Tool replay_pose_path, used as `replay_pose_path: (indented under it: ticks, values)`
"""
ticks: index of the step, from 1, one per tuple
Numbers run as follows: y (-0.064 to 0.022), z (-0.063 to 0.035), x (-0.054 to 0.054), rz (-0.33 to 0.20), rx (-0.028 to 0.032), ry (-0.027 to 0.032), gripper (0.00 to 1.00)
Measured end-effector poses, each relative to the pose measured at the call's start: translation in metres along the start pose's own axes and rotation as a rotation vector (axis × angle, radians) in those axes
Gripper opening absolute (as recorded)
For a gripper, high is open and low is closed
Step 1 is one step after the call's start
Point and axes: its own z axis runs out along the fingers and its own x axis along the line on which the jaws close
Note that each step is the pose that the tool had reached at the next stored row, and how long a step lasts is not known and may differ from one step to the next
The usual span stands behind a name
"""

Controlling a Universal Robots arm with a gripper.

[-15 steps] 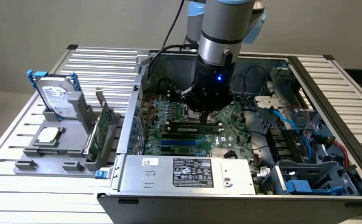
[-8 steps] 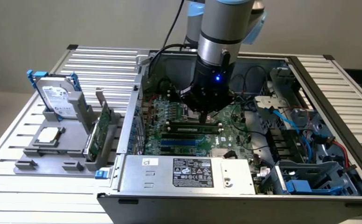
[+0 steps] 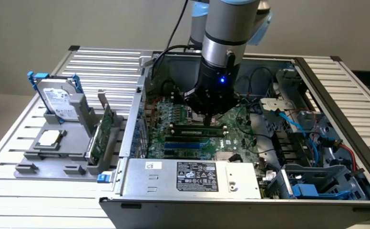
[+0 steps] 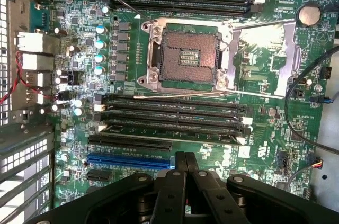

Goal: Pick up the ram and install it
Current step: 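Press down the ram until it locks into place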

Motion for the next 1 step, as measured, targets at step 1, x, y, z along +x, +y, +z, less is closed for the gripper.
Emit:
replay_pose_path:
  ticks: [1]
  values:
    - [0.0000,0.0000,0.0000,0.000,0.0000,0.0000,0.11]
